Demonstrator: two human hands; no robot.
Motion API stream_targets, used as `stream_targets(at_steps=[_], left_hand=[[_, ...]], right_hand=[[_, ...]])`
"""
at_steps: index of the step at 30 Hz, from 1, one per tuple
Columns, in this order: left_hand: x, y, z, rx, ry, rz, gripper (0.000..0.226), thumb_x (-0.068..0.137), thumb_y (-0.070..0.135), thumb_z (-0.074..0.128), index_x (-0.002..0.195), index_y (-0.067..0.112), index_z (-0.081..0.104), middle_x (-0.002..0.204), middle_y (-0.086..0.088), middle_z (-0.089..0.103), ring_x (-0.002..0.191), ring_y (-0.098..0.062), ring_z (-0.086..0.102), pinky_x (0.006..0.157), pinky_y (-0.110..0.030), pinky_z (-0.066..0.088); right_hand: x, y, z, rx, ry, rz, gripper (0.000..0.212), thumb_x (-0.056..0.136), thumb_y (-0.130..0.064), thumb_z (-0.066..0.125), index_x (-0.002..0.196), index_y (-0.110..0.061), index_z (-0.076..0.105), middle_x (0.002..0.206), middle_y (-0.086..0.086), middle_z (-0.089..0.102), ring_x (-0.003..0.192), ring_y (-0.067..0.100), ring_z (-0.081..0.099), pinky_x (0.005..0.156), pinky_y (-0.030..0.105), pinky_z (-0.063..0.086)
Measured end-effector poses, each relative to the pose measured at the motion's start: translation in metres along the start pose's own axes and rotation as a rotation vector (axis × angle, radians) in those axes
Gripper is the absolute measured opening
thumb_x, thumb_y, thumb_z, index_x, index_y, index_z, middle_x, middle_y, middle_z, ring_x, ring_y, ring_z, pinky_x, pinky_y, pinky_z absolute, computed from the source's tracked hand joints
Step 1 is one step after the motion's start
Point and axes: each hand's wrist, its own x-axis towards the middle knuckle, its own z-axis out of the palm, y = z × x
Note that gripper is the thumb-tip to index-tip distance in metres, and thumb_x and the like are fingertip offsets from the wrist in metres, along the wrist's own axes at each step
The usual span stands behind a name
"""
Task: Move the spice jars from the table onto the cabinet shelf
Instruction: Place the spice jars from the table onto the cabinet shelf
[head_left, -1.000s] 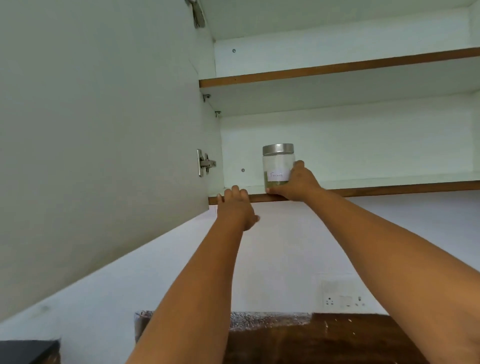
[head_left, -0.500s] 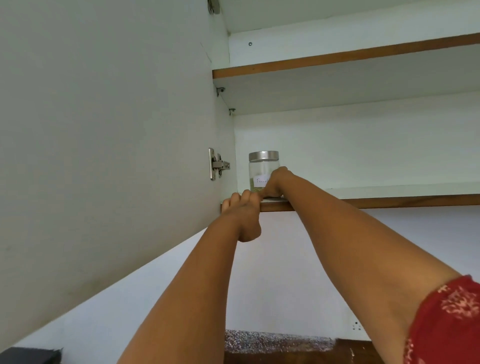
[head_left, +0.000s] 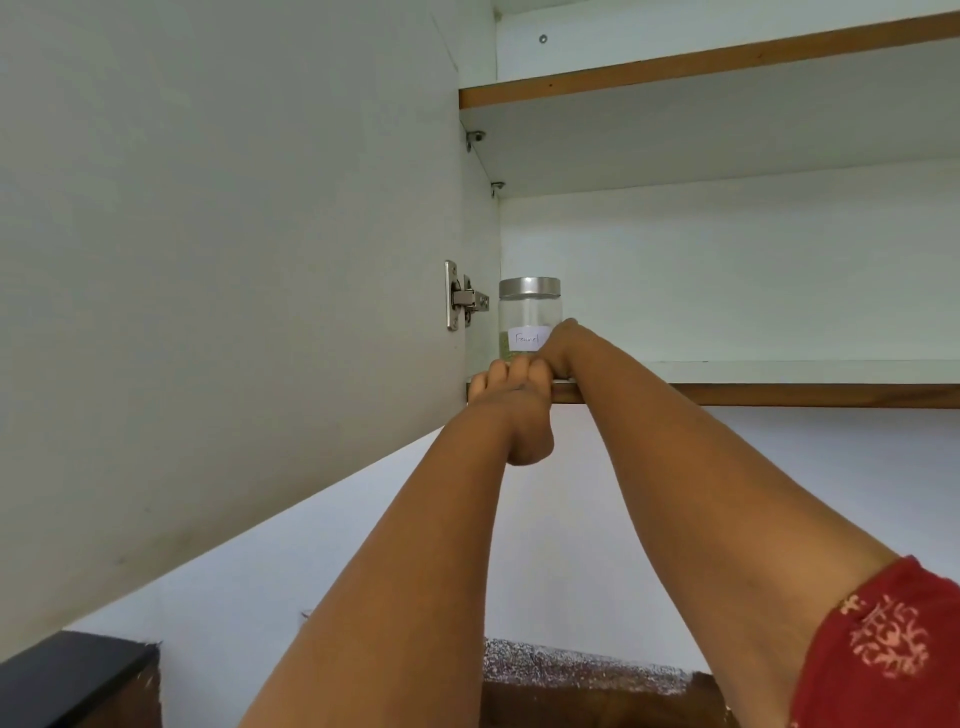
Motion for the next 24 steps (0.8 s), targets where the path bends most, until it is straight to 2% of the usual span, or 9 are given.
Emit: stream_targets(at_steps=[4,8,11,21,24], left_hand=[[0.0009,0.0003,0.0016,-0.003,0.019,0.005,0.059,0.074,0.002,0.052,0.128,0.014,0.033,0.131,-0.007,0.033,0.121,-0.027,0.031,0.108,-0.037,0.025],[0.0018,-0.0005,0.0038,-0.007,0.028,0.009,0.058,0.074,0.002,0.053,0.127,0.014,0.034,0.132,-0.007,0.033,0.123,-0.027,0.031,0.108,-0.038,0.024],[0.0022,-0.0004,0.0034,-0.002,0.023,0.0,0.058,0.075,0.003,0.054,0.128,0.014,0.033,0.136,-0.007,0.031,0.127,-0.027,0.027,0.109,-0.037,0.021],[0.0011,0.0016,0.0016,0.002,-0.015,-0.038,0.061,0.081,0.007,0.051,0.137,0.012,0.027,0.153,-0.009,0.016,0.146,-0.032,0.004,0.118,-0.043,0.01],[0.0011,0.0012,0.0018,0.003,-0.012,-0.036,0.058,0.082,0.006,0.048,0.136,0.012,0.028,0.151,-0.009,0.019,0.144,-0.031,0.009,0.117,-0.042,0.012]], right_hand=[[0.004,0.0011,0.0007,0.014,-0.018,-0.023,0.062,0.082,-0.028,0.075,0.13,-0.004,0.043,0.125,0.017,0.056,0.112,0.031,0.056,0.092,0.038,0.044],[0.0051,0.0026,0.001,0.05,-0.038,-0.063,0.077,0.083,-0.032,0.075,0.139,-0.003,0.03,0.131,0.017,0.05,0.119,0.031,0.051,0.09,0.036,0.039],[0.0045,0.0024,0.0006,0.049,-0.038,-0.072,0.083,0.084,-0.033,0.074,0.143,-0.004,0.024,0.136,0.018,0.047,0.123,0.033,0.049,0.098,0.041,0.038],[0.0014,0.0026,-0.0011,0.044,-0.039,-0.057,0.086,0.082,-0.036,0.075,0.143,-0.007,0.022,0.135,0.019,0.049,0.122,0.034,0.05,0.099,0.043,0.04],[0.0017,0.0033,-0.0002,0.058,-0.037,-0.062,0.085,0.08,-0.035,0.076,0.143,-0.009,0.023,0.133,0.019,0.049,0.12,0.034,0.051,0.101,0.045,0.041]])
